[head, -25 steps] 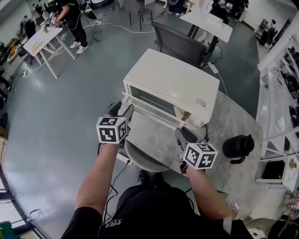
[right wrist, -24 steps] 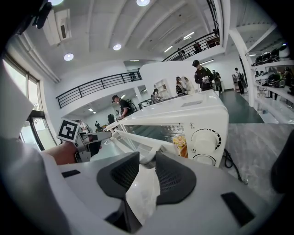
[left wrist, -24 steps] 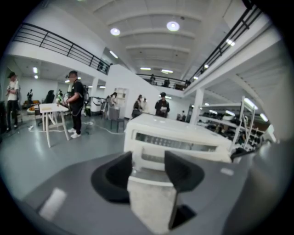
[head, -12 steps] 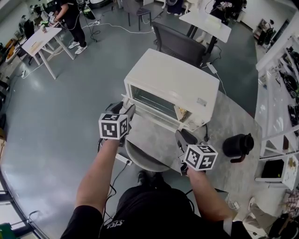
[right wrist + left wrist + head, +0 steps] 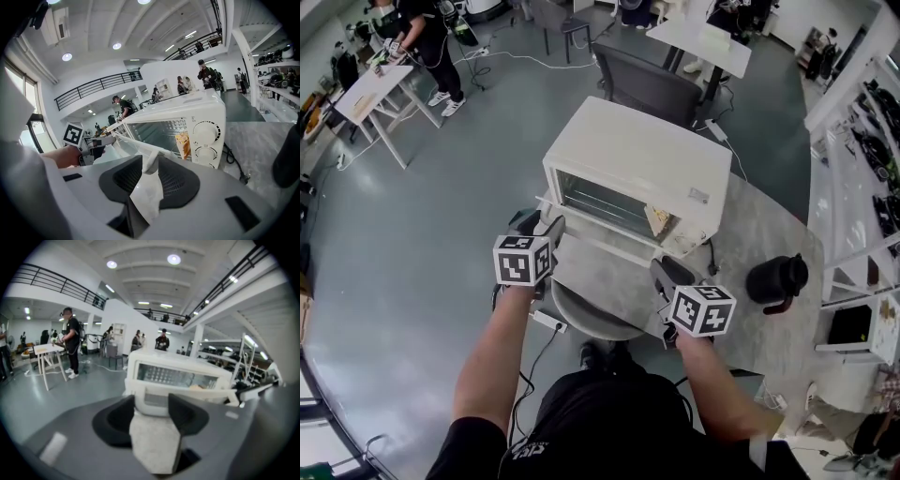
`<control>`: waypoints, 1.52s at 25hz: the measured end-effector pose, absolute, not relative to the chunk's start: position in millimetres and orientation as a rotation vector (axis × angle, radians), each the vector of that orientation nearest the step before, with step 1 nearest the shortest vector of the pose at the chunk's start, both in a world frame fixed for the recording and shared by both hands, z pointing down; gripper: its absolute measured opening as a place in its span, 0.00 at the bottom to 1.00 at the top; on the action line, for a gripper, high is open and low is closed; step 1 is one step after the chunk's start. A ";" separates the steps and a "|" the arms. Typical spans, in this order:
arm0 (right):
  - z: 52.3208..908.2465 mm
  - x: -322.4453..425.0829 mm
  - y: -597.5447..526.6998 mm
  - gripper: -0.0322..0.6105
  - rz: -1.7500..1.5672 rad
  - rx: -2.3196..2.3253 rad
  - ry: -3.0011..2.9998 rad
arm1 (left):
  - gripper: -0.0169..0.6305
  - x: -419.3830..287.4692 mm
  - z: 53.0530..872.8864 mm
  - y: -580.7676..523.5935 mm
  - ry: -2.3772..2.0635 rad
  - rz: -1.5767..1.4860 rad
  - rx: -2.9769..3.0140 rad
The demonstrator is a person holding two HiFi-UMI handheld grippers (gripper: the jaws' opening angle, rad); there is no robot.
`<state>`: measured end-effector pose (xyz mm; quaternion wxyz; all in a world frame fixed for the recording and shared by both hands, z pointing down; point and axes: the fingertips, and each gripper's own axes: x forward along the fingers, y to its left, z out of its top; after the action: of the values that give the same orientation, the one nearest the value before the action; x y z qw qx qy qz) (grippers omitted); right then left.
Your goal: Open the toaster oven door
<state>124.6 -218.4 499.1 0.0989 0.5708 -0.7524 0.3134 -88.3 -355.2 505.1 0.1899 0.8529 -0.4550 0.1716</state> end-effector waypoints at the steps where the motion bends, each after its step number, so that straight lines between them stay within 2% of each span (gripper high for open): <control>1: 500.1 125.5 -216.1 0.20 0.930 1.698 -2.220 | 0.39 -89.6 507.3 -352.8 -1.276 0.488 2.398; 14: 522.5 109.6 -174.5 0.24 1.006 1.656 -2.159 | 0.39 -108.5 536.8 -320.6 -1.246 0.548 2.372; 20: 526.2 121.9 -166.0 0.28 0.986 1.681 -2.127 | 0.39 -113.3 544.7 -313.5 -1.267 0.575 2.337; 28: 541.7 113.4 -173.6 0.29 0.948 1.570 -2.156 | 0.39 -118.5 556.0 -303.3 -1.357 0.628 2.276; 30: 546.9 112.4 -170.7 0.25 0.959 1.550 -2.161 | 0.39 -121.3 559.8 -299.8 -1.363 0.640 2.257; 38: 554.7 110.8 -167.9 0.25 0.944 1.502 -2.183 | 0.40 -122.5 543.3 -275.0 -1.383 0.459 2.244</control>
<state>110.8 -167.9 554.7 0.1636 0.5266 -0.7657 0.3310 -122.5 -275.0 543.3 0.2309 0.8161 -0.5028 0.1669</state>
